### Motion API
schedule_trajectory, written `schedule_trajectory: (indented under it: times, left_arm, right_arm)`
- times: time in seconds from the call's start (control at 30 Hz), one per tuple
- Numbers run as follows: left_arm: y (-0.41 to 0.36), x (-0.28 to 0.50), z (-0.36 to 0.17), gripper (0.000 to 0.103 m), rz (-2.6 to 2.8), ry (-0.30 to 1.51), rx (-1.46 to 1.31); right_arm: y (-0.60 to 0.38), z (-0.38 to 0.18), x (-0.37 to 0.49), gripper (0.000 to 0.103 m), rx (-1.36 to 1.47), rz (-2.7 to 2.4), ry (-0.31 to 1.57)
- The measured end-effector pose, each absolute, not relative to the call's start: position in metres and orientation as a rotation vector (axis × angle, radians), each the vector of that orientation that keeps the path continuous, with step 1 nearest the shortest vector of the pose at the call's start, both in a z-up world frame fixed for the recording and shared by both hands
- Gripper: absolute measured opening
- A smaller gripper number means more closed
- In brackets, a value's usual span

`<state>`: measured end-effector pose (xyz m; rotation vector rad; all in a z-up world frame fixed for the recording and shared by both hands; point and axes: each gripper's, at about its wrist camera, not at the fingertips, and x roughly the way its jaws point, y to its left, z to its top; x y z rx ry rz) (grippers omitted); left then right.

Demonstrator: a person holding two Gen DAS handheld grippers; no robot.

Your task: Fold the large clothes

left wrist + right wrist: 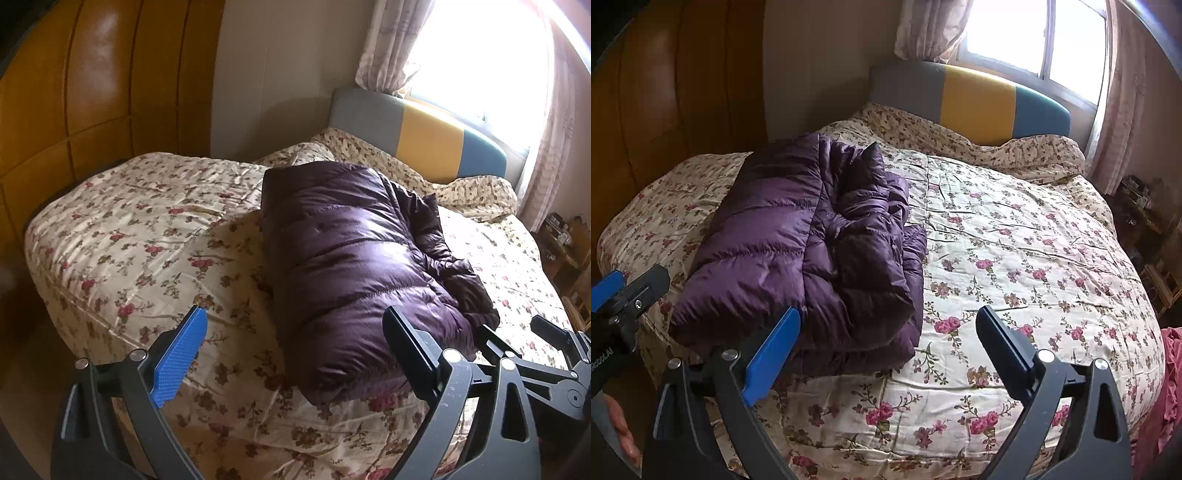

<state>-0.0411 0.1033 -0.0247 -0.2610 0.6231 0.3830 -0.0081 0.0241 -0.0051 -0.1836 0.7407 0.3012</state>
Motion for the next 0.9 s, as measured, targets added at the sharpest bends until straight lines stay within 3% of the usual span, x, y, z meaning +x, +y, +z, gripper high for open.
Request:
schedule_trajectory:
  times: [0.13,0.9]
  left_arm:
    - [0.1023,-0.0418,-0.0263,0.099,0.385,0.631,-0.267]
    - [0.0945,-0.0391,-0.0241,0.099,0.476,0.662,-0.213]
  right_arm:
    - [0.0235,-0.0050,-0.0095,0.096,-0.192,0.301,0.737]
    - [0.0288,-0.0091,-0.0108,0.099,-0.242,0.319,0.724]
